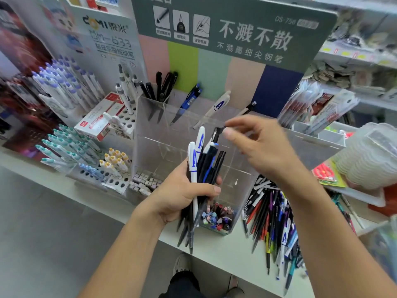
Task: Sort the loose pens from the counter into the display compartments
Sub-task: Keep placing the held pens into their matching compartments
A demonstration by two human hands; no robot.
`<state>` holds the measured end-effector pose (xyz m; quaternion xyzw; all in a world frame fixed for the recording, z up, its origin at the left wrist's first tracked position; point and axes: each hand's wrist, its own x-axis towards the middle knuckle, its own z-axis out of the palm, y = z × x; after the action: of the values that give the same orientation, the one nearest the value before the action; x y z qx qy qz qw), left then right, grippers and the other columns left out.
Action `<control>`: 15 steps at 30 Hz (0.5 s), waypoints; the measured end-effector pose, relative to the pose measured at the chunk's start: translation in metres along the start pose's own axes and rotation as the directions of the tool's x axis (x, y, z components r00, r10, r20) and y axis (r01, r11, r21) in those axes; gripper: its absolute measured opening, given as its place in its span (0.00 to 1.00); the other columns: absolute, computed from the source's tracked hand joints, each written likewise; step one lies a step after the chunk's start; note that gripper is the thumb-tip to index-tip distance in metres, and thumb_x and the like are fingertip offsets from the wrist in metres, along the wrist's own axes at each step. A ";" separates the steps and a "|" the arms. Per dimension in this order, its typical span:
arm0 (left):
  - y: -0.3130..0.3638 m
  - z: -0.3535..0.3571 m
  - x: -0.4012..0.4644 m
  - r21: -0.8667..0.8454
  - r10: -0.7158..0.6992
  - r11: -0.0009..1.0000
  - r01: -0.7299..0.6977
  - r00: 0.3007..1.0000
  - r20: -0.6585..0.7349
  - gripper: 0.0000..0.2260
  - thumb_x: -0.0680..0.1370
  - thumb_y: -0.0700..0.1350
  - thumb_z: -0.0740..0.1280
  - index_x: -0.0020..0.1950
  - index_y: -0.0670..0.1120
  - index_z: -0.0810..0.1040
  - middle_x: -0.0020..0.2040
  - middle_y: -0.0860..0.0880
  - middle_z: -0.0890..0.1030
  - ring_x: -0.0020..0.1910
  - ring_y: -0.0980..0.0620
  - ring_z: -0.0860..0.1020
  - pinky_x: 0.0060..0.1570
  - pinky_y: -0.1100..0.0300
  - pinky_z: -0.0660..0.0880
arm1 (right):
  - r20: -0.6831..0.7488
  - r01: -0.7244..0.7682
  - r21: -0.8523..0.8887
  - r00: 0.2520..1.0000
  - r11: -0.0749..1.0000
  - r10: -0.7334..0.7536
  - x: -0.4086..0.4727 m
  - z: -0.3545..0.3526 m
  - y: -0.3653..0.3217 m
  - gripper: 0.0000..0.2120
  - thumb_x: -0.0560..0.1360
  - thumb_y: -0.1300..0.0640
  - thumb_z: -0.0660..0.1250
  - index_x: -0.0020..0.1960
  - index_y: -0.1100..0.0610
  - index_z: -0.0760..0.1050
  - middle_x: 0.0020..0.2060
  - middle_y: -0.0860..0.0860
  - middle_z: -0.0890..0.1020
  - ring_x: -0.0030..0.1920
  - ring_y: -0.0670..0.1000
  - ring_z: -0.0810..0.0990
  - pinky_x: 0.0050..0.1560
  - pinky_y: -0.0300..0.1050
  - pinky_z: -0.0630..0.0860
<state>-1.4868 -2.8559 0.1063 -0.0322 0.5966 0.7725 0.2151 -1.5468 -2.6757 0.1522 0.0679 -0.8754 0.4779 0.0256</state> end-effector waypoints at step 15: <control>-0.010 -0.005 0.001 -0.305 -0.116 0.945 0.122 0.993 0.036 0.19 0.67 0.31 0.71 0.57 0.39 0.77 0.43 0.43 0.79 0.32 0.50 0.75 0.31 0.59 0.74 | -0.259 0.018 0.647 0.946 0.763 0.197 0.000 -0.042 -0.001 0.03 0.82 0.62 0.65 0.52 0.56 0.75 0.44 0.55 0.86 0.36 0.49 0.81 0.34 0.37 0.76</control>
<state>-1.4850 -2.8582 0.0952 -0.0944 0.4646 0.8415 0.2590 -1.5472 -2.6411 0.1752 -0.0460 -0.6464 0.7528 0.1155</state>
